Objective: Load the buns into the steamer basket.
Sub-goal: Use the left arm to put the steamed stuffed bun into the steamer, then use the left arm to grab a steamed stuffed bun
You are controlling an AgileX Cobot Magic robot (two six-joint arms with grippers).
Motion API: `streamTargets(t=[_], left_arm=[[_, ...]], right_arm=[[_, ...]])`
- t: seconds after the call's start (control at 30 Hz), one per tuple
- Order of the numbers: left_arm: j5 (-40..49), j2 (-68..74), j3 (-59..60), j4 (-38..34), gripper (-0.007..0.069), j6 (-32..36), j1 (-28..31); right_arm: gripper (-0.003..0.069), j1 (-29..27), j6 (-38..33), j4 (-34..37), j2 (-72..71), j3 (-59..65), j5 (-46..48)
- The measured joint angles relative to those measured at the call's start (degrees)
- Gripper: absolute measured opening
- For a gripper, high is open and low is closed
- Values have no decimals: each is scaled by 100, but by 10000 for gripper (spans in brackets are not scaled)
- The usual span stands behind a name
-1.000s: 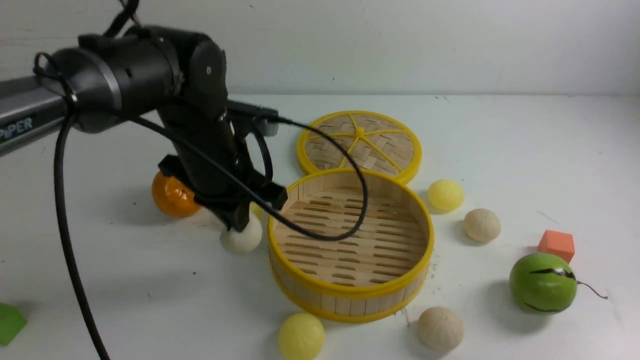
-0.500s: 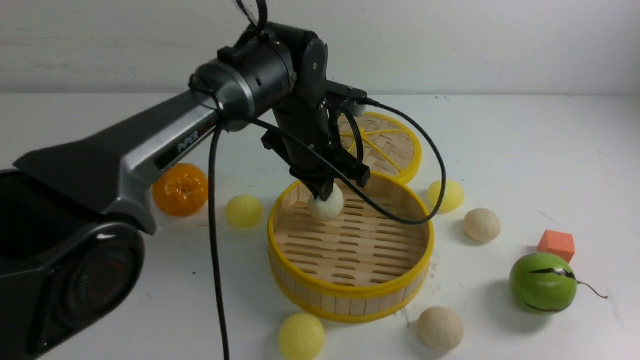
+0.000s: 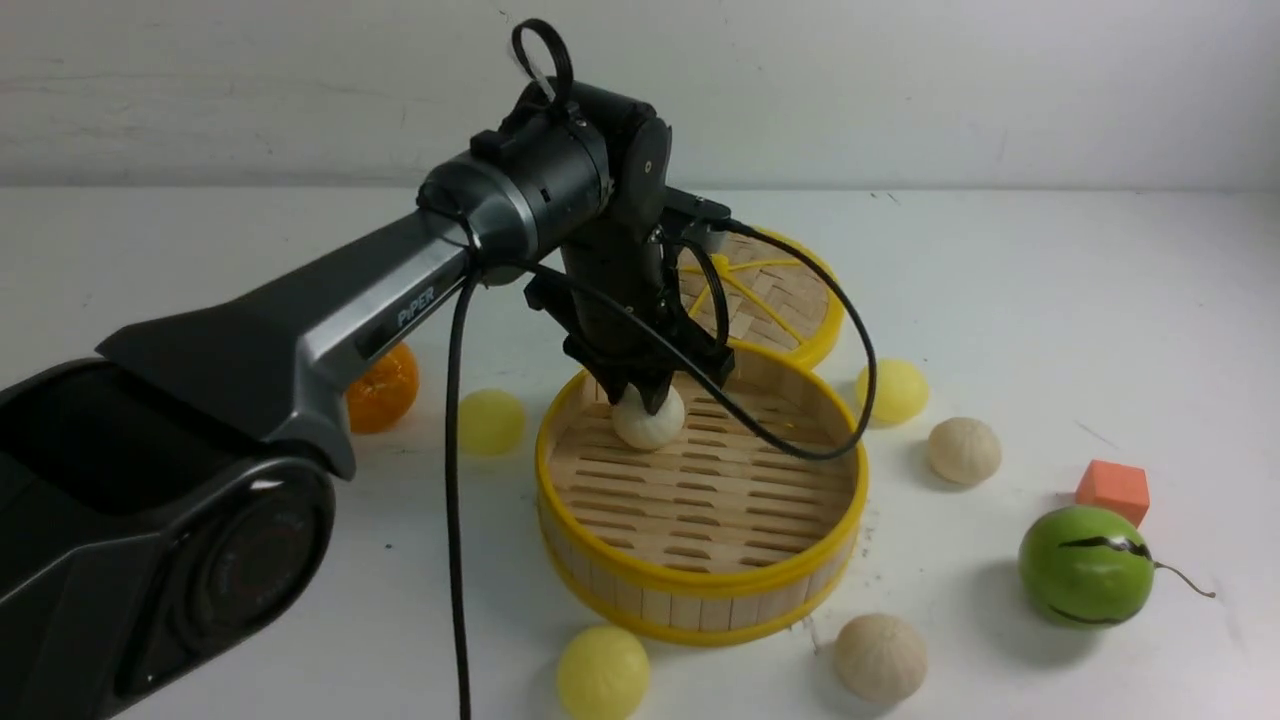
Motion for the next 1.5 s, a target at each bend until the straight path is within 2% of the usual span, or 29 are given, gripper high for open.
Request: streamTargets(t=[0.1,0.23,0.3,0.33,0.37,0.4,0.43,0.47,0.53,0.6,0.67,0.73,0.77,0.8,0.93,1.03,1.5], left_arm=[[282,-361,0,44,407,-162,0],[357,-1043,80,410,393,-314,0],[357,-1596,339,727,297,-356,36],[357,-1835,620,804,221,-325,84],[357,-1871,668,801,211,-317,109],[362,-2101,1115,746,124,-173,240],[362,-2116,1166,746,113,-173,261],[362,-2147,1452,615,51,30,415],[352,-1994,1827,334,-6,402,693],[247,-1774,1901,107,-13,638,913],[112,-1559,1876,-33,-3,853,1059],[21,-1155,1635,-239,52,1105,1256],[21,-1155,1635,-239,52,1105,1256],[2,-894,1412,-287,108,1175,1313],[-34,-504,1014,-372,232,1224,1348],[-126,-443,927,-436,274,1245,1342],[-506,-165,906,-406,258,1251,1342]], right_arm=[[241,0,0,0,0,0,0],[241,0,0,0,0,0,0],[241,0,0,0,0,0,0],[241,0,0,0,0,0,0],[241,0,0,0,0,0,0],[241,0,0,0,0,0,0],[241,0,0,0,0,0,0],[241,0,0,0,0,0,0],[241,0,0,0,0,0,0],[241,0,0,0,0,0,0],[241,0,0,0,0,0,0],[241,0,0,-4,0,0,0],[241,0,0,-4,0,0,0],[241,0,0,-4,0,0,0],[241,0,0,-4,0,0,0],[241,0,0,-4,0,0,0],[241,0,0,-4,0,0,0]])
